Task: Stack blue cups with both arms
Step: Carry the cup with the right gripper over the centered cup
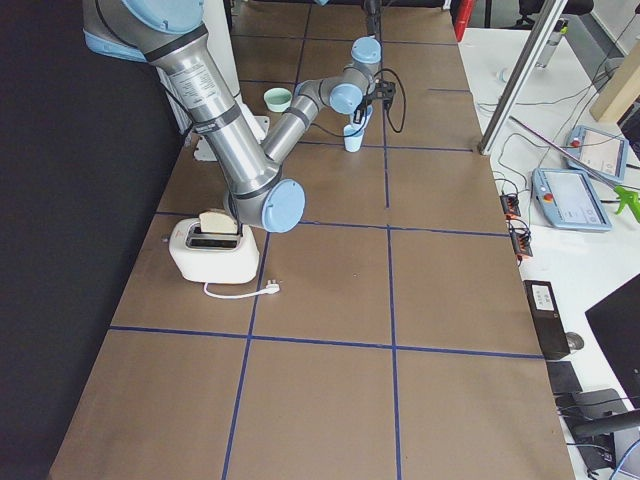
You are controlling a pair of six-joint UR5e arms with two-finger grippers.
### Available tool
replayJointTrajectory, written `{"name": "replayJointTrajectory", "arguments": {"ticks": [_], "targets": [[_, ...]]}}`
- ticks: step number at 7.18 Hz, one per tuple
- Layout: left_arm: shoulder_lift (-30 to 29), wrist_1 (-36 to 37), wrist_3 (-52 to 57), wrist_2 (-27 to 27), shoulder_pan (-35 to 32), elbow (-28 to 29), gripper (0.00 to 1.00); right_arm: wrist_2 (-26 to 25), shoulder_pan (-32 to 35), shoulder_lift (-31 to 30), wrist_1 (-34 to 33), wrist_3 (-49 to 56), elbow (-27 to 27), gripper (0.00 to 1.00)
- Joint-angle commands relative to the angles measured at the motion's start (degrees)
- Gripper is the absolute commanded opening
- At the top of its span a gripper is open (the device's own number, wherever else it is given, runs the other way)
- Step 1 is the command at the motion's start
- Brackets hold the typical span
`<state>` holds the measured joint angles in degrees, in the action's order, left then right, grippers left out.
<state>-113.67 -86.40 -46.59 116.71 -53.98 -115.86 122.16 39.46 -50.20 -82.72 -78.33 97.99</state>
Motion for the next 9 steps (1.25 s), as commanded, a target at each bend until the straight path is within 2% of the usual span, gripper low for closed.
{"name": "replayJointTrajectory", "arguments": {"ticks": [1, 9], "targets": [[0.12, 0.0, -0.08, 0.01, -0.07, -0.06, 1.0, -3.92, -2.27, 1.25, 0.19, -0.77, -1.91, 0.0], [0.12, 0.0, -0.52, 0.01, 0.1, -0.06, 1.0, -5.53, -4.13, -0.24, -0.25, -0.77, -1.57, 0.01]]}}
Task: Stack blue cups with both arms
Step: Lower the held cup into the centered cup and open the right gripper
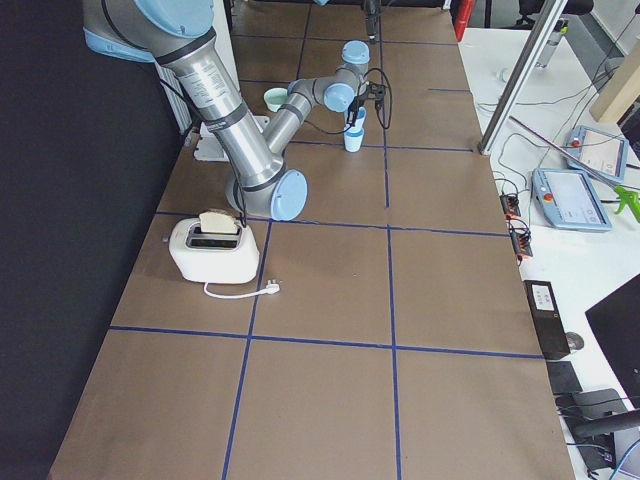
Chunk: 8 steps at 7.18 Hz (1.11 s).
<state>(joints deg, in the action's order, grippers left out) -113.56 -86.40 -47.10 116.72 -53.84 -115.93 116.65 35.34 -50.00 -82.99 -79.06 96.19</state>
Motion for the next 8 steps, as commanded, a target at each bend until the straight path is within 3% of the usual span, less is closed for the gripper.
{"name": "replayJointTrajectory", "arguments": {"ticks": [1, 2, 4, 6, 7, 8], "targets": [[0.0, 0.0, -0.01, 0.0, -0.04, 0.0, 1.0, -0.01, -0.01, -0.45, -0.07, -0.04, 0.22, 0.02], [0.0, 0.0, -0.01, 0.0, -0.04, -0.09, 1.0, -0.19, -0.01, -0.71, -0.07, -0.04, 0.22, 0.04], [0.0, 0.0, -0.09, 0.0, -0.12, -0.09, 1.0, -2.54, -0.27, -1.15, -0.24, -0.04, 0.4, 0.99], [0.18, 0.0, -0.09, 0.0, -0.12, -0.09, 1.0, -2.83, -0.18, -0.88, -2.0, 0.05, 2.58, 1.0], [2.18, 0.0, 0.51, 0.18, -0.3, -0.61, 1.0, -2.13, 1.65, -4.37, -5.4, 0.75, 8.51, 1.0], [5.07, -0.43, 0.78, 0.53, -1.0, -1.14, 1.0, -1.86, 3.32, -11.89, -5.78, 2.06, 15.36, 1.0]]}}
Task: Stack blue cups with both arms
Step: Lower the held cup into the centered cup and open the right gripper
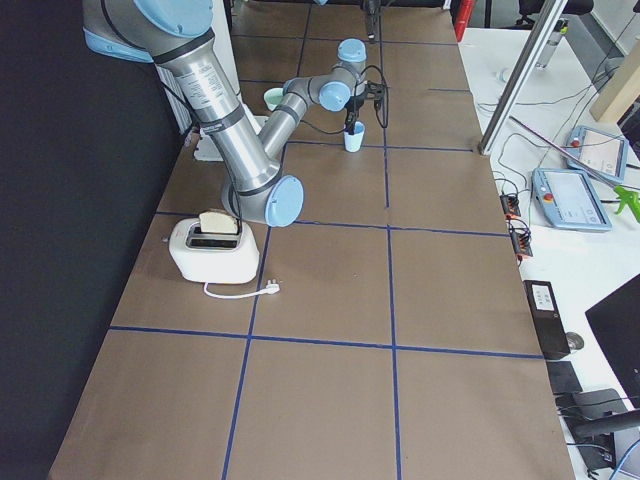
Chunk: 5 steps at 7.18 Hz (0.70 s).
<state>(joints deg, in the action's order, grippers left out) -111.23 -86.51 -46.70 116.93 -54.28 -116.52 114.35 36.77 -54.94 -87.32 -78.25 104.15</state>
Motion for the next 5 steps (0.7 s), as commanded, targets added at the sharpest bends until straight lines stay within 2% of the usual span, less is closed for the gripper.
{"name": "replayJointTrajectory", "arguments": {"ticks": [1, 2, 4, 5], "targets": [[5.03, -1.55, 0.65, 1.1, -1.96, -0.55, 1.0, 2.18, 4.86, -12.5, -1.63, 6.57, 10.78, 1.0], [8.36, -2.52, 9.26, 1.36, -4.06, -0.21, 1.0, 4.98, 9.24, -18.04, -1.11, 10.97, 11.6, 1.0], [13.65, -2.35, 26.93, 2.85, -12.48, 3.03, 1.0, 9.3, 20.39, -28.94, -0.84, 33.83, 11.08, 1.0], [13.76, -2.35, 37.02, 9.04, -19.39, 8.71, 1.0, 13.14, 27.14, -31.77, -0.92, 45.09, 8.73, 1.0]]}}
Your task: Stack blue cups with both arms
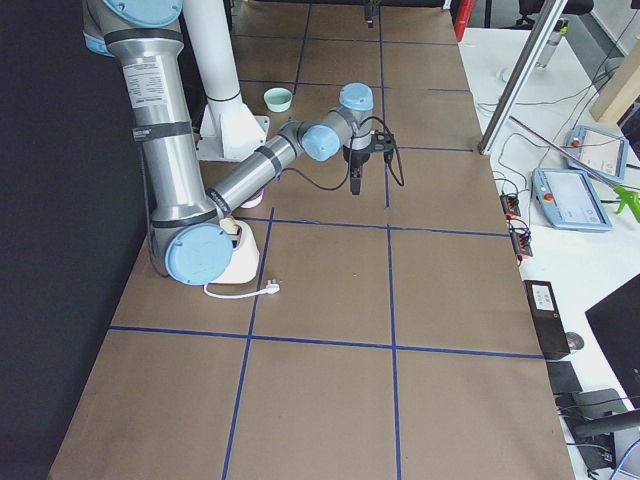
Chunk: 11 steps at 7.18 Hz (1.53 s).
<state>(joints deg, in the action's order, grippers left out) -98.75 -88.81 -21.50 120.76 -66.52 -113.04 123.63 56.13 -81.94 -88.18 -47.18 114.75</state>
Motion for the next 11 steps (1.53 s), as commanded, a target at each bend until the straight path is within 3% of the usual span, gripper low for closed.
{"name": "replayJointTrajectory", "arguments": {"ticks": [1, 2, 3, 5, 7, 9, 11], "targets": [[0.76, 0.04, 24.54, 11.11, -15.57, 13.63, 1.0, 9.47, 15.34, -6.64, -0.15, 24.05, -5.38, 1.0], [-0.46, -0.13, 33.97, 13.25, -20.35, 20.42, 1.0, 10.92, 20.2, -9.01, -0.5, 33.99, -8.2, 1.0], [-3.09, 0.47, 36.33, 13.19, -23.27, 24.14, 1.0, 11.98, 24.08, -11.03, -0.33, 42.87, -11.27, 1.0], [-3.55, 0.04, 36.53, 16.07, -24.27, 30.49, 1.0, 13.48, 28.06, -13.58, 0.02, 47.08, -12.54, 1.0], [-1.98, 0.74, 35.57, 16.0, -24.27, 28.76, 1.0, 13.57, 29.57, -13.69, -0.24, 48.59, -13.49, 1.0], [3.55, 4.32, 31.55, 16.09, -24.18, 20.44, 1.0, 13.4, 29.56, -13.51, -0.15, 48.59, -14.12, 1.0], [4.53, 6.55, 31.34, 16.09, -24.0, 20.65, 1.0, 13.57, 30.26, -13.25, -0.06, 48.68, -15.17, 1.0]]}}
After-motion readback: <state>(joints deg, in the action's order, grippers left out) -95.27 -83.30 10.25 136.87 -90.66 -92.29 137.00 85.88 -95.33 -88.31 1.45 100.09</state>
